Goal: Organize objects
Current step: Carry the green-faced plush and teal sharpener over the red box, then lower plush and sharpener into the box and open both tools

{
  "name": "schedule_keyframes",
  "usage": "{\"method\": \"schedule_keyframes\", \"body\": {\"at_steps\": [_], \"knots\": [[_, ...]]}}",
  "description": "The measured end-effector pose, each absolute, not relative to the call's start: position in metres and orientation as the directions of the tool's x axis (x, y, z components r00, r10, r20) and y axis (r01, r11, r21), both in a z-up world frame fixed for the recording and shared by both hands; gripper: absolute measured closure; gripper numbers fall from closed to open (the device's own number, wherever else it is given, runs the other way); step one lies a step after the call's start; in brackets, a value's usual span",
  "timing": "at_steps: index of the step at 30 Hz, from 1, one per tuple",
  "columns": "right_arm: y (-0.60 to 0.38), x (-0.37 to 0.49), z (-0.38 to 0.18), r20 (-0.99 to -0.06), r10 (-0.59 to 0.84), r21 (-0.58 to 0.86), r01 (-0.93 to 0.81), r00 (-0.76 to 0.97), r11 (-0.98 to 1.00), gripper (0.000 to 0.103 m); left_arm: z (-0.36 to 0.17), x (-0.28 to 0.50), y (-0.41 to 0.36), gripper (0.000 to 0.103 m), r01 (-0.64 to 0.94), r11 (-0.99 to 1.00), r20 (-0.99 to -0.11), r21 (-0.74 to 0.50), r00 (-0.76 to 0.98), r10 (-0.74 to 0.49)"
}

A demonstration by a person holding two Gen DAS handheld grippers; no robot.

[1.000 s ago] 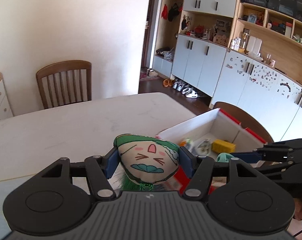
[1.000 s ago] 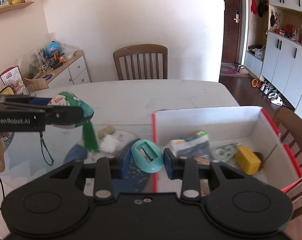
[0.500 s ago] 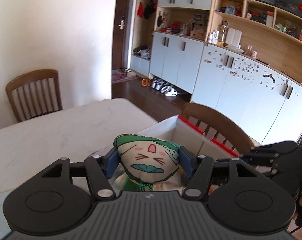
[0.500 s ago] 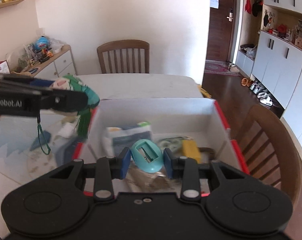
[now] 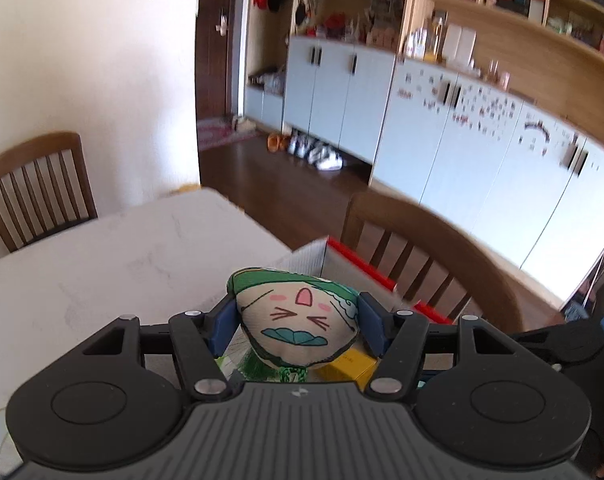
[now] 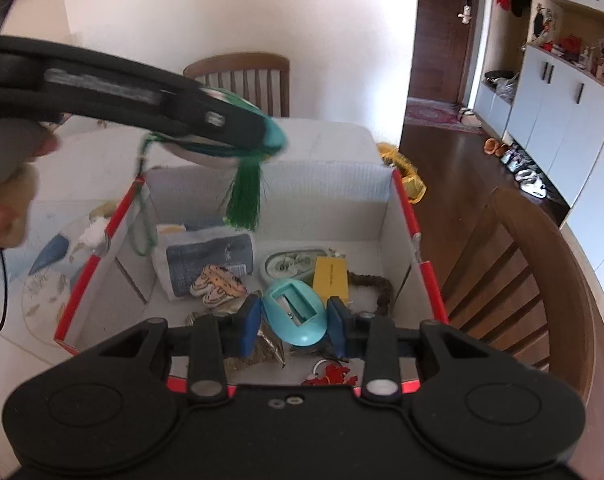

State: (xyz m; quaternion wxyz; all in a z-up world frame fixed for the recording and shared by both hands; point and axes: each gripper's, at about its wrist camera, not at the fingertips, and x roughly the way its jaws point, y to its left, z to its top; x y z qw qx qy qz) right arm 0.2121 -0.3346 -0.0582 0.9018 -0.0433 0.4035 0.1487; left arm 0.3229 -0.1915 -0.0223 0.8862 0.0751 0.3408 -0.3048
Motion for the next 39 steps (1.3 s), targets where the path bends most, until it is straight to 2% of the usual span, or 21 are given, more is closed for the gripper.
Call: {"method": "schedule_keyframes", "body": {"at_steps": [17, 30, 39], "knots": [[-0.307, 0.252, -0.110, -0.816, 0.231, 0.002, -0.397, 0.529, 0.918, 0.069, -0.097, 0.361, -0.225, 0.040, 0.579, 0.815, -0.773, -0.026, 0.506, -0.384], [-0.295, 0.261, -0.113, -0.828, 0.201, -0.040, -0.413, 0.524, 0.910, 0.069, -0.122, 0.370, -0.227, 0.039, 0.553, 0.832, -0.829, -0.047, 0.443, -0.341], [-0.304, 0.254, -0.107, -0.819, 0.212, -0.021, -0.398, 0.533, 0.917, 0.066, -0.129, 0.366, -0.224, 0.036, 0.548, 0.836, -0.853, -0.039, 0.417, -0.313]]}}
